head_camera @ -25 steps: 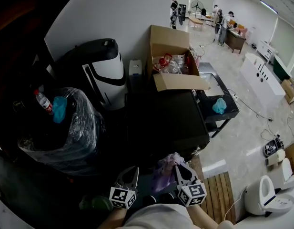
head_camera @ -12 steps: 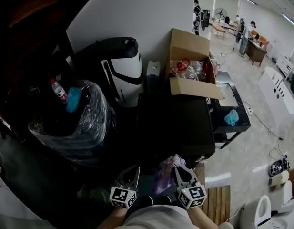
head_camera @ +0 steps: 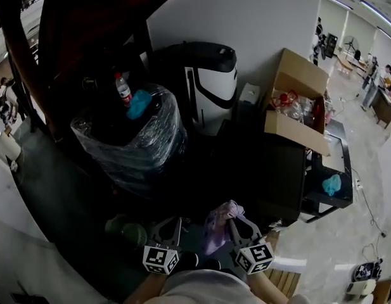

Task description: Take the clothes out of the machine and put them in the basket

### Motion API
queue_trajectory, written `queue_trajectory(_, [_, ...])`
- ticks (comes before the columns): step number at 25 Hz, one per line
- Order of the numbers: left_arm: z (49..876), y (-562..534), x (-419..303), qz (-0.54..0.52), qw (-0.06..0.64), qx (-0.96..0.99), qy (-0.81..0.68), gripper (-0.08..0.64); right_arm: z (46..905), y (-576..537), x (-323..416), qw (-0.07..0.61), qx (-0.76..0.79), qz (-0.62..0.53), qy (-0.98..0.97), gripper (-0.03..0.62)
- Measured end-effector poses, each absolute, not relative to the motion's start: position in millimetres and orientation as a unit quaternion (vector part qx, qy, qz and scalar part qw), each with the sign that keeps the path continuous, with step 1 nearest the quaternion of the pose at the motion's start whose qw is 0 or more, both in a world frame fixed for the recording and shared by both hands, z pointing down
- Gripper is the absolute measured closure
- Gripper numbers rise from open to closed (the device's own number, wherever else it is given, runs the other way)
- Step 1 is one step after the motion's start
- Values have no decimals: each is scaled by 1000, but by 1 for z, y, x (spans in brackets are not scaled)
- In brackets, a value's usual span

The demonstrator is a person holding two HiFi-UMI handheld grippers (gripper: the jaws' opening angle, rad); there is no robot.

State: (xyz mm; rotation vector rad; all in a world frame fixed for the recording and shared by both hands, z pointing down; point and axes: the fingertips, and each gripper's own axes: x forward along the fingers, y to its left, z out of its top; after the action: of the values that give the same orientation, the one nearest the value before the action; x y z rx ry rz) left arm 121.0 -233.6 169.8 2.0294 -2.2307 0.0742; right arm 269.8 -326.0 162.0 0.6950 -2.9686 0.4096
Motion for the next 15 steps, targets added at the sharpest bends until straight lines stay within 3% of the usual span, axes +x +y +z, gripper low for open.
queue_trajectory(15, [173, -109, 53, 13, 66, 523, -850, 540, 156, -249, 171, 43, 50, 126, -990, 571])
